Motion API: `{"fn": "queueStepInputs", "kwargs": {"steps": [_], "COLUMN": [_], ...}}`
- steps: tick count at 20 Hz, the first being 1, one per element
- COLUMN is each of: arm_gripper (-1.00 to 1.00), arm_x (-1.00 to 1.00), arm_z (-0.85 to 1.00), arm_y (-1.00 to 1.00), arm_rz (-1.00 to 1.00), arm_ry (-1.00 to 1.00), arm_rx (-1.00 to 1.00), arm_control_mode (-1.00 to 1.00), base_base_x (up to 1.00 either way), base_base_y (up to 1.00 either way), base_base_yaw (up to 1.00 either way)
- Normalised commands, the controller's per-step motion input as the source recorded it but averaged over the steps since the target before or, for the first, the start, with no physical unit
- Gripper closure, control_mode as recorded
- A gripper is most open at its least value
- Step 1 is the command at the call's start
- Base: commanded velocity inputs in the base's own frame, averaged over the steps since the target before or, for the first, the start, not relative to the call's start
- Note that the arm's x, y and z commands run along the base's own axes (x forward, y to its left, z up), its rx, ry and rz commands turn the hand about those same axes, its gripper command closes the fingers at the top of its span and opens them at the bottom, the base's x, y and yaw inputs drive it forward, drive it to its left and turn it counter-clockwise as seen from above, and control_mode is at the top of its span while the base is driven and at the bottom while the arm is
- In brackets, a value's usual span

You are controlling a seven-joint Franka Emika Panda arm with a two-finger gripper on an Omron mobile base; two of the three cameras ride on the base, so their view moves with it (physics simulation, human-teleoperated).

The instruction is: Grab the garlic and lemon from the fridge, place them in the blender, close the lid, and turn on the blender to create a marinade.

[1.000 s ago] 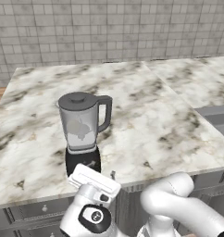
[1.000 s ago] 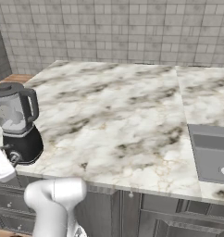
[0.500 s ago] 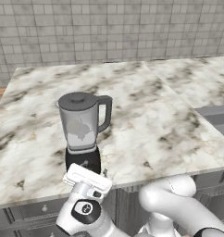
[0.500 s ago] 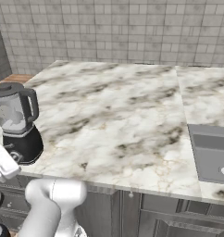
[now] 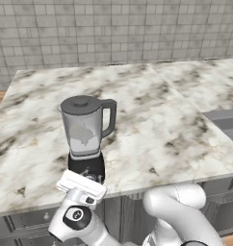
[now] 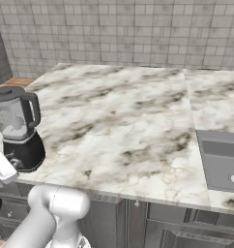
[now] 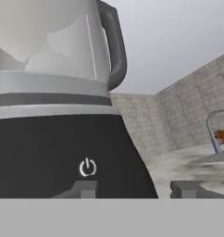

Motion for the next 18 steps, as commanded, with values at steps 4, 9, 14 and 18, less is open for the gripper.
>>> {"fn": "queueStepInputs", "kwargs": {"steps": [4,9,14,18], "arm_gripper": [-1.0,-1.0,-1.0,-1.0], "arm_x": [-0.26,-0.83,-0.68,-0.68], "arm_z": [0.11,0.82,0.86,0.68], "arm_y": [0.0,0.0,-0.03,-0.25], "arm_rz": [0.0,0.0,0.0,0.0], "arm_ry": [-0.21,-0.19,-0.15,-0.15], "arm_rx": [0.0,0.0,0.01,0.03], "arm_control_mode": [-1.0,-1.0,-1.0,-1.0], "base_base_x": [0.0,0.0,0.0,0.0], "base_base_y": [0.0,0.0,0.0,0.0], "base_base_yaw": [0.0,0.0,0.0,0.0]}}
